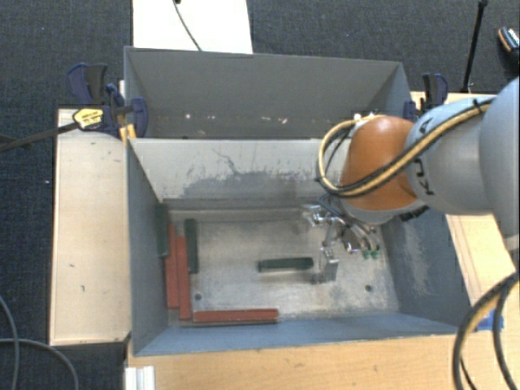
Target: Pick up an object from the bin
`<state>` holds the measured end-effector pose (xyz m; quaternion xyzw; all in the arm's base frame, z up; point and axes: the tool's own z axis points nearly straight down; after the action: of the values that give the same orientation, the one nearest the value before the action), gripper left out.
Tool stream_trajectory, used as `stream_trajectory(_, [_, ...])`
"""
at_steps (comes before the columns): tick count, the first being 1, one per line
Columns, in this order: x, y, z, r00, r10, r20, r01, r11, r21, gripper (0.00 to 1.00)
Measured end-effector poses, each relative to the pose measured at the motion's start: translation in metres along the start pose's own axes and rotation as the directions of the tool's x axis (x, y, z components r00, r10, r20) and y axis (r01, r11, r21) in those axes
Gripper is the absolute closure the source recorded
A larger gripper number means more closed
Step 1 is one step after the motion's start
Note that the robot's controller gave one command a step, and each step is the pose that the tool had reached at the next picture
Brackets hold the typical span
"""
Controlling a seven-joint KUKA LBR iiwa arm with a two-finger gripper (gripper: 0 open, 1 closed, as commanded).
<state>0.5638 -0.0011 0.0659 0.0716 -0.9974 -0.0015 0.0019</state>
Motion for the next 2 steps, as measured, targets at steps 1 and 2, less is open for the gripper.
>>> stream_trajectory(1, [-0.0013, -0.003, -0.0047, 1.0, -0.002, 0.006, 0.002, 1.0, 0.004, 1.0])
stream_trajectory(2, [-0.0014, -0.003, -0.0048, 1.0, -0.005, 0.007, 0.005, 1.0, 0.004, 0.0])
